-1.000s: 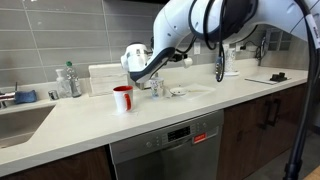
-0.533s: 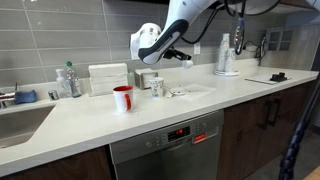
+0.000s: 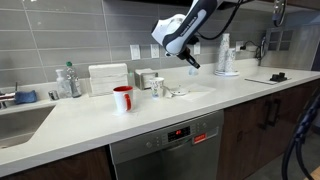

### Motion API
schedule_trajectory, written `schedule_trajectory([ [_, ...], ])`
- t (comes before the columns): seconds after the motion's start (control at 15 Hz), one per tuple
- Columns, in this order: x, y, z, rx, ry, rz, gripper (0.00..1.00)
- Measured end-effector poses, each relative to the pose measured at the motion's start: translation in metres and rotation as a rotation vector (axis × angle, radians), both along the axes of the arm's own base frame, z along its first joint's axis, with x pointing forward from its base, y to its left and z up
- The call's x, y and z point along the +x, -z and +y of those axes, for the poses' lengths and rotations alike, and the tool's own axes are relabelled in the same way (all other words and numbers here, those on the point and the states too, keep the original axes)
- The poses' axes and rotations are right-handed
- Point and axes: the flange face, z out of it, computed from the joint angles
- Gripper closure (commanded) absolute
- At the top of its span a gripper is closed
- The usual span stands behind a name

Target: Pour the content of the cup onto the plate

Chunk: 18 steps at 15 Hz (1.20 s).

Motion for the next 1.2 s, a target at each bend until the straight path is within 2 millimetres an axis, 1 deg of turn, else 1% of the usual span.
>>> schedule_trajectory([
  [0.2,-0.022,0.007,-0.041,0.127,0.001,-0.079,0.95],
  [0.27,-0.030,0.010,-0.053,0.161,0.001,-0.107,0.89],
  [0.4,-0.049,0.014,-0.075,0.196,0.005,-0.136,0.89],
  [0.47,-0.055,0.015,-0.079,0.202,0.008,-0.141,0.89],
  [0.6,-0.060,0.013,-0.078,0.206,0.009,-0.143,0.89],
  [0.67,-0.061,0.012,-0.076,0.207,0.007,-0.145,0.95],
  [0.8,-0.060,0.012,-0.075,0.207,0.005,-0.147,0.95],
  [0.93,-0.059,0.011,-0.078,0.239,0.033,-0.152,0.95],
  [1.07,-0.056,0.008,-0.089,0.315,0.094,-0.155,0.95],
  [1.2,-0.055,0.004,-0.107,0.398,0.150,-0.151,0.95],
])
